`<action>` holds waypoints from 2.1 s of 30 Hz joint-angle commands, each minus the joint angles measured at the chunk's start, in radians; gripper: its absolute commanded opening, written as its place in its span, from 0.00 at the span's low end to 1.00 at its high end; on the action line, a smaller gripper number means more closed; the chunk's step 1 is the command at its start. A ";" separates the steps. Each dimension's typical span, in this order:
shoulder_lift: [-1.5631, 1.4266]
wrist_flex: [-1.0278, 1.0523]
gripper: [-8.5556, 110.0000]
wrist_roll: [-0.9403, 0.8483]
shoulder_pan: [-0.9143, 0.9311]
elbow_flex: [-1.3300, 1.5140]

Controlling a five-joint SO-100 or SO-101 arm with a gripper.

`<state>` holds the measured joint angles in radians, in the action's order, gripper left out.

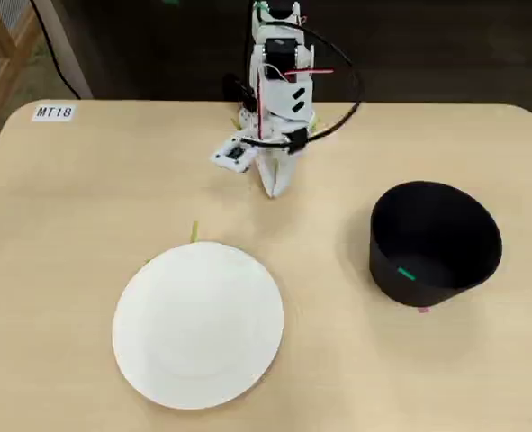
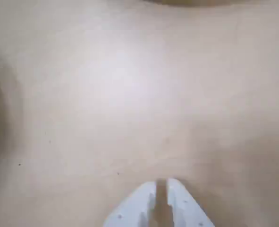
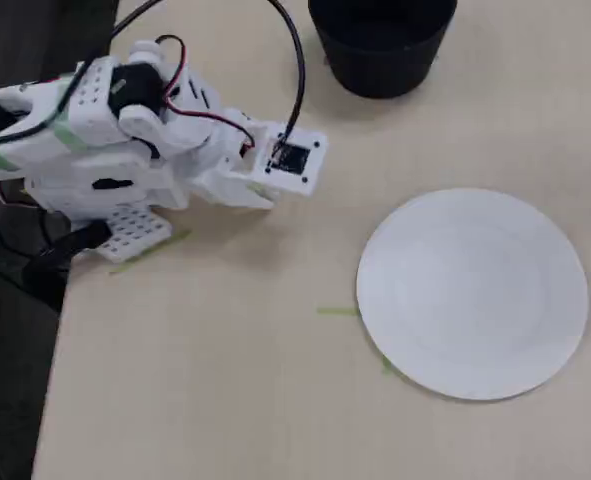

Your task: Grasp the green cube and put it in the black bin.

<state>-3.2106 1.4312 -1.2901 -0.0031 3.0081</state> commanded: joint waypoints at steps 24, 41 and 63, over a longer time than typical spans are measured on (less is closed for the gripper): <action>0.005 0.023 0.10 -0.058 0.006 -0.006; 0.005 0.023 0.10 -0.058 0.006 -0.006; 0.005 -0.520 0.11 1.243 -0.110 -0.009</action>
<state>-3.2091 0.9603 -0.2884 -0.1028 3.0081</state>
